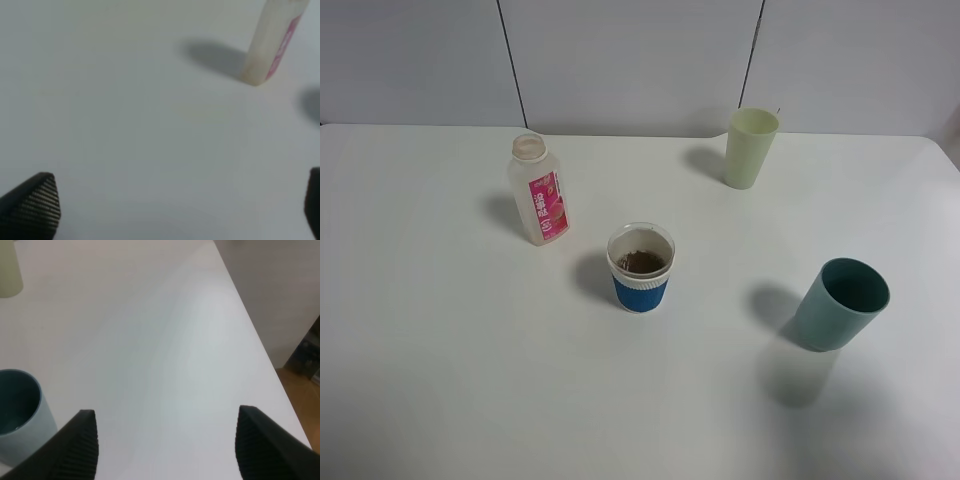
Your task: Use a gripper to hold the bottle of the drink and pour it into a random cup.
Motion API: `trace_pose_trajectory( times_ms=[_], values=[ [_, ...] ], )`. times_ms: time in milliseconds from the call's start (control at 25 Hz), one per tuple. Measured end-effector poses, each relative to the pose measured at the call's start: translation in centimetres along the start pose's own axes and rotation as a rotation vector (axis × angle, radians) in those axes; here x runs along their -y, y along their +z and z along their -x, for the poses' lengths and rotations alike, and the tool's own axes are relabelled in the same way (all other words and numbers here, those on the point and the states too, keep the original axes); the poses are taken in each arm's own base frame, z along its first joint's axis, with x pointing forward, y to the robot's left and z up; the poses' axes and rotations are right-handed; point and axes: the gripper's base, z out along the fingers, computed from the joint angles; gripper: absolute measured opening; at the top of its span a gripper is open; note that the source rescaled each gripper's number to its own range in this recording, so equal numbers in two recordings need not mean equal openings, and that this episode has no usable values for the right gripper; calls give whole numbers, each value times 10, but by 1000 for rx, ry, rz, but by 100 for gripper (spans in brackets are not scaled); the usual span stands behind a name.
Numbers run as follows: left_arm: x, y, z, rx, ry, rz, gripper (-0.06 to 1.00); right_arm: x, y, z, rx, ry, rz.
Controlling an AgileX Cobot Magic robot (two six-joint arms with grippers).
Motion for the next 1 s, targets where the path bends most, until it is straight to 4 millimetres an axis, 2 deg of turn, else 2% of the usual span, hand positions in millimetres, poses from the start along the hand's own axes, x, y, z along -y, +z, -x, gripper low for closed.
trace_pose_trajectory(
  times_ms=[1000],
  values=[
    [0, 0, 0, 0, 0, 0, 100, 0, 0, 0, 0, 0, 0]
  ],
)
